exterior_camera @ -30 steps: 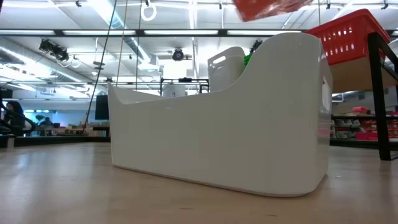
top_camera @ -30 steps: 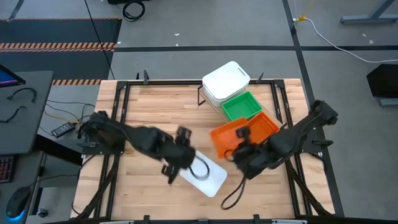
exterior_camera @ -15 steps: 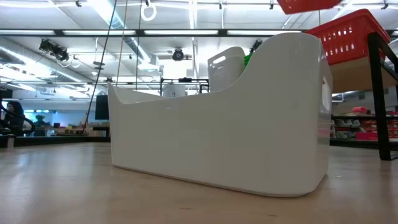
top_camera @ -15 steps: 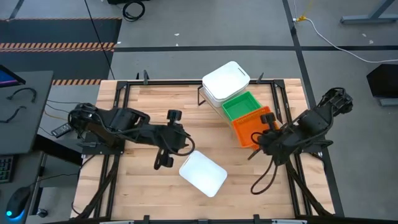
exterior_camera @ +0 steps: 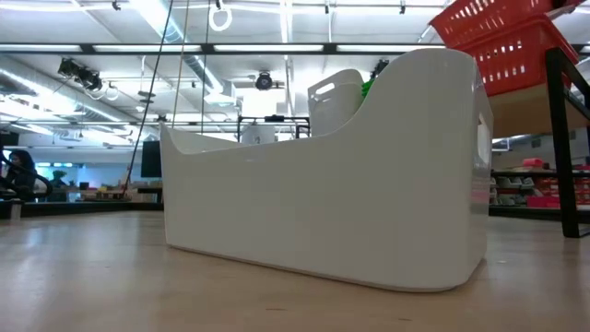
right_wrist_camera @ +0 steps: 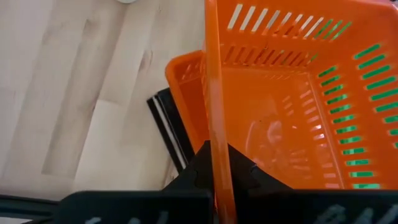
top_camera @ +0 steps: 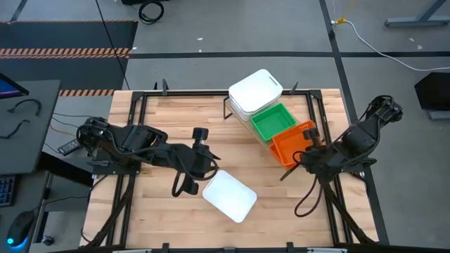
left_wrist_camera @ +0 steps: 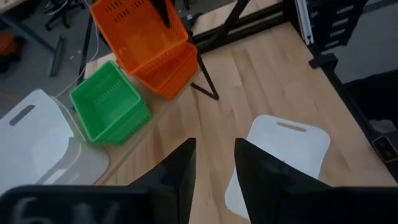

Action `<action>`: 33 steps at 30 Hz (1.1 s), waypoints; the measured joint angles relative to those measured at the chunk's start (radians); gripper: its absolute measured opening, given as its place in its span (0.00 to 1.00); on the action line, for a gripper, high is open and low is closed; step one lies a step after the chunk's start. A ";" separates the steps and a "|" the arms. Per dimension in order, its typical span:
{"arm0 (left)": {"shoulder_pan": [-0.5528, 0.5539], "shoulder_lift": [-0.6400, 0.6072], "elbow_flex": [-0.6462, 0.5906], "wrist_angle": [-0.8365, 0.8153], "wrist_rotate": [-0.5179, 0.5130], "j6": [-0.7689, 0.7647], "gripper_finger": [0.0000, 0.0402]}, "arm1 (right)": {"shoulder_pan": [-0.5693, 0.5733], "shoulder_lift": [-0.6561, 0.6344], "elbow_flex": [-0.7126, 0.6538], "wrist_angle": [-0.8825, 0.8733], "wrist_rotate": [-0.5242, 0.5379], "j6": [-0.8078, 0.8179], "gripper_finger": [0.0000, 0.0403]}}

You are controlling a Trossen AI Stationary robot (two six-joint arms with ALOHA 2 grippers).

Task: Stack baskets on shelf by color
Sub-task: Stack the orange bin on top of the orange bin on the shelf

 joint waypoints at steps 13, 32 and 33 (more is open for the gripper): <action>-0.006 0.000 0.000 0.040 0.022 -0.068 0.29 | 0.033 -0.056 -0.052 0.052 -0.009 -0.092 0.02; -0.089 0.045 -0.001 0.046 -0.094 -0.179 0.29 | 0.033 -0.089 -0.103 0.117 0.023 -0.237 0.07; -0.092 0.047 0.000 0.044 -0.099 -0.185 0.29 | 0.033 -0.092 -0.103 0.120 0.023 -0.237 0.08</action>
